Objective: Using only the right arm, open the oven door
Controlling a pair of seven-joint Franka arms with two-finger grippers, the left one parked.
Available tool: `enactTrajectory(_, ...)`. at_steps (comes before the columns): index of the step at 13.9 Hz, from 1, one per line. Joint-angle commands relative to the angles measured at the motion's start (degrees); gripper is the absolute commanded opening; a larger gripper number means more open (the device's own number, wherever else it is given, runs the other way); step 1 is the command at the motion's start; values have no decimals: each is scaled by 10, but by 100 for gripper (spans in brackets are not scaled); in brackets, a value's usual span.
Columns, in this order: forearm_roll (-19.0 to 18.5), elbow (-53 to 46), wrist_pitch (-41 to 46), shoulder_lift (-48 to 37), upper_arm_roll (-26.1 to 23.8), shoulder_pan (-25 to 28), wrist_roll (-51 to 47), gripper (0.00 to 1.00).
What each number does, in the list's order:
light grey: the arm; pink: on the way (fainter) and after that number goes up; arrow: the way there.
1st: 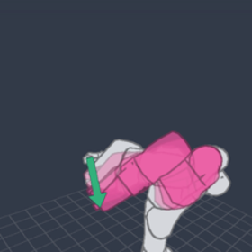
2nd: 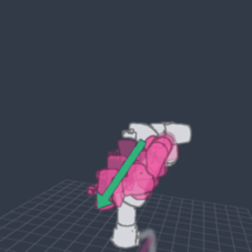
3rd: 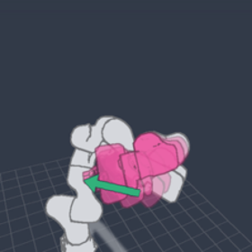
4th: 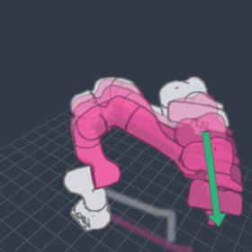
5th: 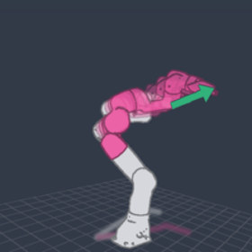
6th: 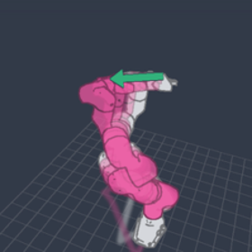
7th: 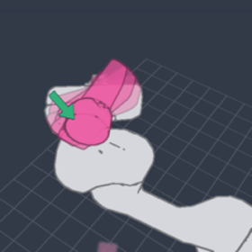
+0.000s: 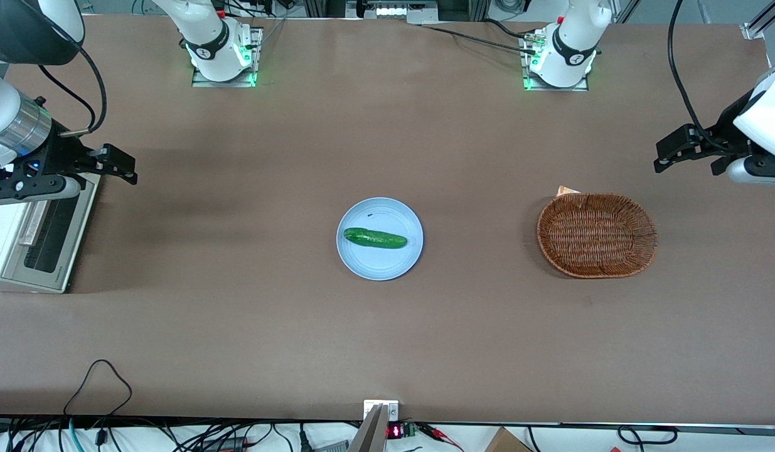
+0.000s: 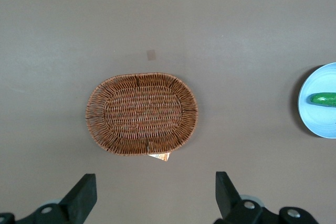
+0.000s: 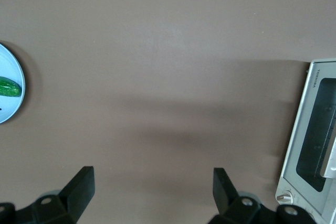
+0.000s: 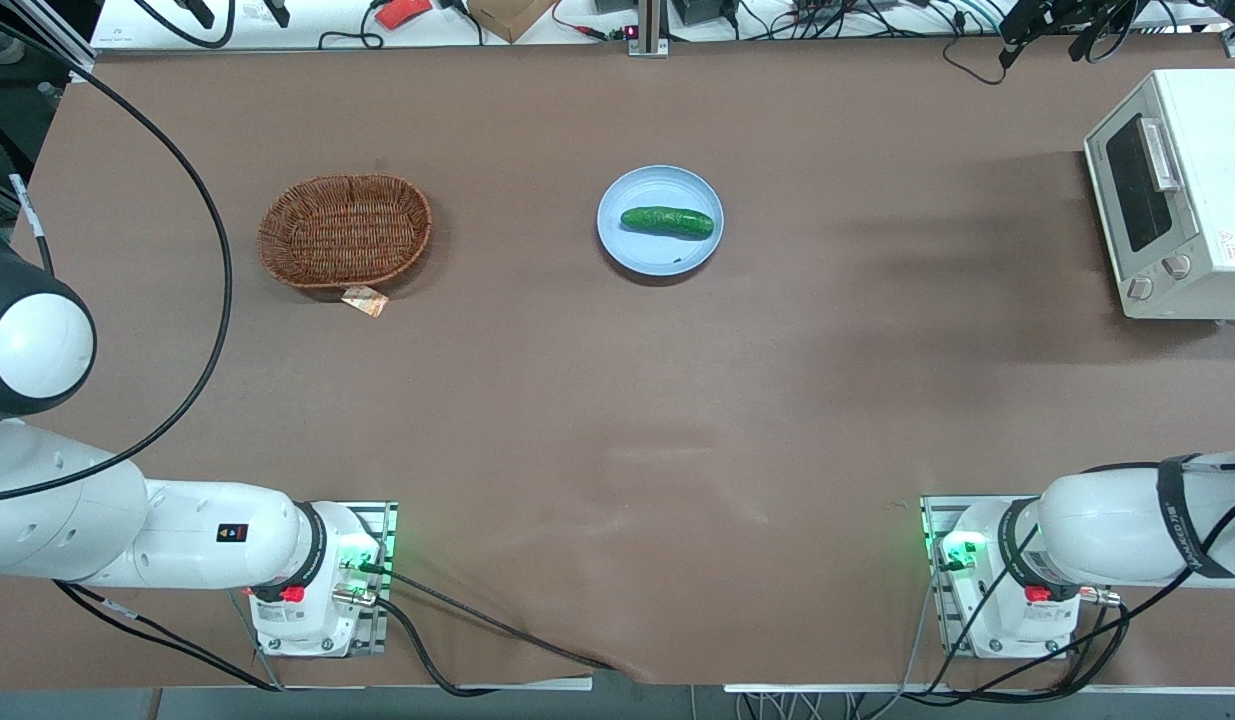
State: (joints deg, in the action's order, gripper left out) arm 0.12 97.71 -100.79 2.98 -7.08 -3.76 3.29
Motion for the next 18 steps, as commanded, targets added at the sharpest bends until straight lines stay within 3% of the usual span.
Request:
enactTrajectory(1,6,12,-1,-10,-1,0,3,100)
enactTrajectory(18,8,10,2,-6,1,2,-6,100)
